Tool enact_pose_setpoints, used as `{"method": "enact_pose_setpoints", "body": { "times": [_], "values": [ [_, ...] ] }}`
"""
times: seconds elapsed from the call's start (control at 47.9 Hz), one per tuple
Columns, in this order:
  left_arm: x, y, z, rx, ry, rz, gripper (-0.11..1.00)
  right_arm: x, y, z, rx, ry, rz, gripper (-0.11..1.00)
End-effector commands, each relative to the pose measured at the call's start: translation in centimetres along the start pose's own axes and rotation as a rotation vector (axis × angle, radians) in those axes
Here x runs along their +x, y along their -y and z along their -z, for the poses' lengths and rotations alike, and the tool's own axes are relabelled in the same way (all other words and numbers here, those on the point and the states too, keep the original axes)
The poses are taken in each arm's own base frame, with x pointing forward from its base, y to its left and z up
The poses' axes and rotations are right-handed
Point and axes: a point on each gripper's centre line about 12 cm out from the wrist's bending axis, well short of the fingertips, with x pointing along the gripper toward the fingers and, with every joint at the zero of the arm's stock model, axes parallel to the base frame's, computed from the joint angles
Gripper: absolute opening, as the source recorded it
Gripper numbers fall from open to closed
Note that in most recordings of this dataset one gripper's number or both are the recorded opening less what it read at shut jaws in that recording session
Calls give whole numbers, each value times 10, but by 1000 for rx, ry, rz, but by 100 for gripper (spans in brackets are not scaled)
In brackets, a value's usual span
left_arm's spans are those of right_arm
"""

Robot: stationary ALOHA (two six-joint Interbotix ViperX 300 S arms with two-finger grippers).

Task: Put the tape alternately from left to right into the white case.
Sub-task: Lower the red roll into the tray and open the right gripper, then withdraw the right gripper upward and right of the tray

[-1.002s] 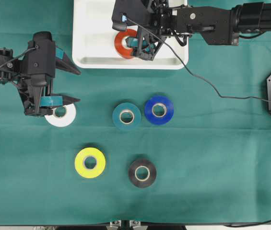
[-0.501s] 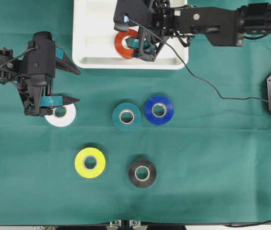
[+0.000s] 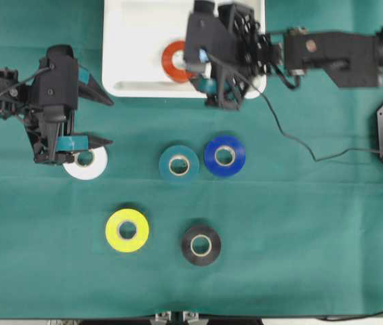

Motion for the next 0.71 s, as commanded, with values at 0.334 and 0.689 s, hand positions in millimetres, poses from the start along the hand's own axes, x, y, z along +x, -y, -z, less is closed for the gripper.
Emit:
{"method": "enact_pose_setpoints", "body": {
  "times": [0.334,0.689],
  "values": [
    [-3,1,-5,5,6,3,83,-44,-34,0,-48,211,-139,79],
    [-3,1,-4,4,5,3,83,-44,-36,8,-52,232,-160,79]
  ]
}}
